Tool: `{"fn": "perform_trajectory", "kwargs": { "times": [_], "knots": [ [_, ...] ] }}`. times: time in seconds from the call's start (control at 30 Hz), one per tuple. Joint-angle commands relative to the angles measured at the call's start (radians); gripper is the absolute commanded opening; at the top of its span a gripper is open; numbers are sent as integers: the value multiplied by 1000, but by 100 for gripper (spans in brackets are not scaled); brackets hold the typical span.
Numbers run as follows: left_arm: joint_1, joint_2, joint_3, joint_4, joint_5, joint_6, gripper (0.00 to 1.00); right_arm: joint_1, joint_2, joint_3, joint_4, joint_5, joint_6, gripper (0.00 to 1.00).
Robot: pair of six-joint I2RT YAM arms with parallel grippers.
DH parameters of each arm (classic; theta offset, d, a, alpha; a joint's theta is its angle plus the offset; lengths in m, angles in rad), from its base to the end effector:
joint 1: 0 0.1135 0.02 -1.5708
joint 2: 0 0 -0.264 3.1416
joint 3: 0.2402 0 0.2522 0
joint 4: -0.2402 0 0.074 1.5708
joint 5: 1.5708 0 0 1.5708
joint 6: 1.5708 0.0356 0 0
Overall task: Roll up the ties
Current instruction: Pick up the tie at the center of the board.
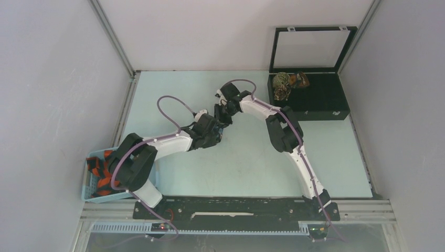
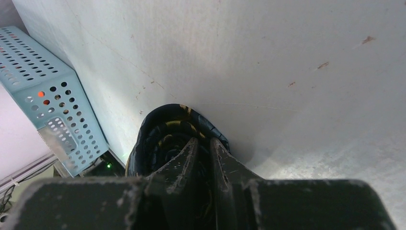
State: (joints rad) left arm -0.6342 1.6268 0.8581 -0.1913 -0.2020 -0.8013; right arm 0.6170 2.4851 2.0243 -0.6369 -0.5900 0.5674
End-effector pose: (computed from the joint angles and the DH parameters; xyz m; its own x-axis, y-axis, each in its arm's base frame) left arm 0.2580 -0.1809 0.1607 -0.8095 -0.2781 -0.5171 -0.1346 0.9452 -0.2976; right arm 0.4146 0.3184 0.1272 -0.9818 -0.1489 -0.1181 -0.1896 0.7247 0.6625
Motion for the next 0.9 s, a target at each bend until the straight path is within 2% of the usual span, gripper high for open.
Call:
{"fn": "perform_trajectory", "kwargs": {
  "times": [0.0, 0.1, 0.2, 0.3, 0.37, 0.47, 0.5, 0.53, 0.6, 0.67, 0.87],
  "knots": [
    [12, -116, -57, 8, 13, 16, 21, 9, -60, -13, -16, 22, -21, 22],
    [6, -216, -94, -31, 26, 24, 28, -4, -72, -7, -10, 25, -22, 32],
    [4, -332, -121, -72, 40, 50, 40, -24, -93, -7, -7, 30, -25, 45],
    [5, -440, -117, -129, 29, 89, 59, -46, -124, -13, -11, 31, -37, 55],
    [10, -483, -92, -175, 9, 132, 70, -62, -163, -32, -9, 37, -48, 67],
    [43, -508, -68, -195, 25, 185, 82, -94, -238, -111, 33, 26, -42, 75],
    [57, -503, -60, -197, 45, 201, 84, -109, -270, -153, 58, 15, -34, 86],
    [74, -493, -50, -196, 64, 218, 85, -118, -300, -196, 90, 4, -23, 90],
    [101, -456, -23, -195, 104, 254, 85, -131, -370, -326, 175, -22, 3, 92],
    [121, -401, 6, -193, 125, 282, 86, -137, -428, -437, 283, -56, 41, 99],
    [177, -280, 59, -152, 193, 352, 86, -113, -499, -642, 482, -112, 137, 100]
  ]
}}
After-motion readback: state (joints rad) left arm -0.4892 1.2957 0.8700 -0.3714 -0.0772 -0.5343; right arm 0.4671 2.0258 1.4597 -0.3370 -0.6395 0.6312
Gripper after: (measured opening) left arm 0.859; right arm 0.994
